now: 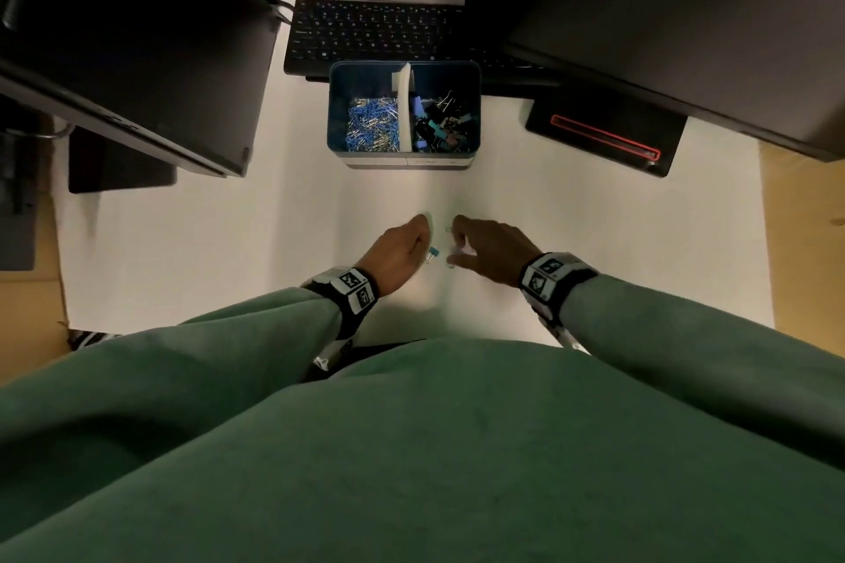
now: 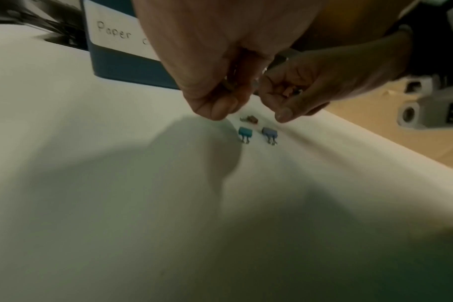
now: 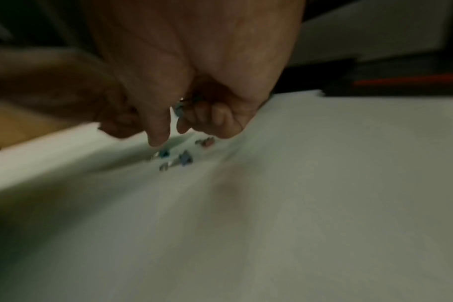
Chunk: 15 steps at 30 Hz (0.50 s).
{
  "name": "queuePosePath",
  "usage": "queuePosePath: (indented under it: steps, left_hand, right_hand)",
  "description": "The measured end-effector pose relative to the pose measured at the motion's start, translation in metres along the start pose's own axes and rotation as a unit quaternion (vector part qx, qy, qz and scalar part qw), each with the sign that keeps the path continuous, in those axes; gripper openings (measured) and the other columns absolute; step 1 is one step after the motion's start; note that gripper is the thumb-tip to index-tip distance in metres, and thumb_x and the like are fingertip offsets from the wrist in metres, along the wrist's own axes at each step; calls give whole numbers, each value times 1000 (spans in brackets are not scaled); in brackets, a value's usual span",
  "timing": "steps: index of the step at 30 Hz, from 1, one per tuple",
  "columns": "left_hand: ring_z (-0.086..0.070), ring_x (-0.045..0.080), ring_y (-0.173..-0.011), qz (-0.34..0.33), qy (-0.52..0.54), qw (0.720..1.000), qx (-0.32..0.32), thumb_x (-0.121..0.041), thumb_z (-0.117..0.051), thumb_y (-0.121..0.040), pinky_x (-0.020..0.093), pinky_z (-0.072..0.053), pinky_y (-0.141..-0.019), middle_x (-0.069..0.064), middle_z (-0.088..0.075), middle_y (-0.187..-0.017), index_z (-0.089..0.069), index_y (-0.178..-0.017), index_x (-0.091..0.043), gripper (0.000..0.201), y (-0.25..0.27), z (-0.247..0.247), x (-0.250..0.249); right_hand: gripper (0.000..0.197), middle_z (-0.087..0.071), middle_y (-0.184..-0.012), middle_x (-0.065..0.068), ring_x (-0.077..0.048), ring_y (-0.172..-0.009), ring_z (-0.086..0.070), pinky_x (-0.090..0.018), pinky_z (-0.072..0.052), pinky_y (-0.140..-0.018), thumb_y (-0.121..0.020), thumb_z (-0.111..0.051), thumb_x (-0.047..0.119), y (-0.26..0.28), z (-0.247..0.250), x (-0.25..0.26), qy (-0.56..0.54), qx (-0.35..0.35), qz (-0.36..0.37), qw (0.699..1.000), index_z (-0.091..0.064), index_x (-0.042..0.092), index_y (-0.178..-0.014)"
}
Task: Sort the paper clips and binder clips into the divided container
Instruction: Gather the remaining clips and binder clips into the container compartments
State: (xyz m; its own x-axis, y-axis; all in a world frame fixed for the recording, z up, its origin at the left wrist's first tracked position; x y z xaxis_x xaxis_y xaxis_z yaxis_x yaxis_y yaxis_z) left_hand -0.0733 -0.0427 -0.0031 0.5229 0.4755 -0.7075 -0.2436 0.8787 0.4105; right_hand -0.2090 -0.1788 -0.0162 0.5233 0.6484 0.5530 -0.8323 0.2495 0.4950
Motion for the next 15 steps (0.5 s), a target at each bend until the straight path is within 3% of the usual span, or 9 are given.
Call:
queuePosePath:
  steps: [2,5,7,9,10,11,13,15]
  left_hand:
    - [-50,25,-60,12,-47,999,16,-21,-43,-97,28,-32,-59,5,-56,-76,-39,-93,-10,12,-1,-6,3]
    - [-54,23,-65,13,-133,990,33,-37,-49,-95,31,-41,-61,2,-58,-82,-38,-109,-15,28,-8,-13,10]
    - [-61,26,-83,2,-159,986,53,-38,-50,-95,36,-50,-71,7,-61,-102,-37,-125,-14,41,-14,-18,13]
    - [-61,31,-99,-15,-199,976,86,-34,-48,-97,43,-52,-81,14,-57,-118,-36,-131,-9,44,-19,-24,15]
    - [-60,33,-100,-25,-222,970,98,-31,-46,-98,44,-52,-82,16,-55,-118,-37,-129,-7,41,-20,-27,15]
    - [-59,34,-97,-35,-239,965,105,-29,-45,-99,45,-51,-80,17,-54,-116,-39,-125,-4,37,-20,-29,15]
    - [-58,35,-90,-47,-252,960,110,-25,-42,-100,44,-49,-74,17,-52,-109,-41,-116,-2,28,-20,-28,13]
    - [-58,36,-88,-57,-269,955,112,-23,-40,-101,44,-48,-70,18,-51,-109,-41,-116,-1,27,-19,-26,11]
  right_hand:
    - [32,-58,-99,0,-18,-79,-54,-35,-48,-73,-90,-61,40,0,-9,0,49,25,47,997,-43,18,-105]
    - [41,-59,-114,-5,-23,-95,-61,-39,-50,-84,-94,-55,38,1,-14,-3,59,40,24,997,-42,13,-124]
    - [50,-56,-129,-8,-28,-110,-60,-41,-49,-94,-96,-50,39,2,-16,-4,62,47,11,997,-37,11,-136]
    - [53,-50,-141,-4,-24,-120,-54,-40,-43,-103,-97,-48,39,7,-13,-2,-10,52,-17,998,-33,15,-142]
    - [50,-50,-139,-1,-21,-118,-54,-37,-43,-102,-98,-46,38,9,-10,-2,-38,52,-29,998,-34,14,-140]
    - [42,-55,-129,0,-20,-108,-56,-35,-45,-93,-99,-44,35,11,-8,-4,-42,50,-35,997,-38,11,-133]
    - [23,-58,-93,-3,-23,-79,-55,-33,-41,-69,-100,-41,30,14,-4,-10,-34,44,-51,997,-39,9,-110]
    - [16,-51,-74,-2,-20,-61,-46,-35,-36,-62,-99,-39,24,17,-2,-19,-92,32,-75,992,-32,10,-98]
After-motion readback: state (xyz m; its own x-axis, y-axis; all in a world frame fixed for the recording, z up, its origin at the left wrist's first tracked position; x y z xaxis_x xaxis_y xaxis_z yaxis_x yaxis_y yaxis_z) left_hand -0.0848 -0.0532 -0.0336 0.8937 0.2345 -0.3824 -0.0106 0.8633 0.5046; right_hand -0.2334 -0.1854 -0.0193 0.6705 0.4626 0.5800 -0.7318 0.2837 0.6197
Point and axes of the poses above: each hand's wrist, its own y-axis away from the middle knuckle, its own z-axis out of the back of the hand, x = y × z, the point moved 1 cm from there along -y, towards the middle knuckle
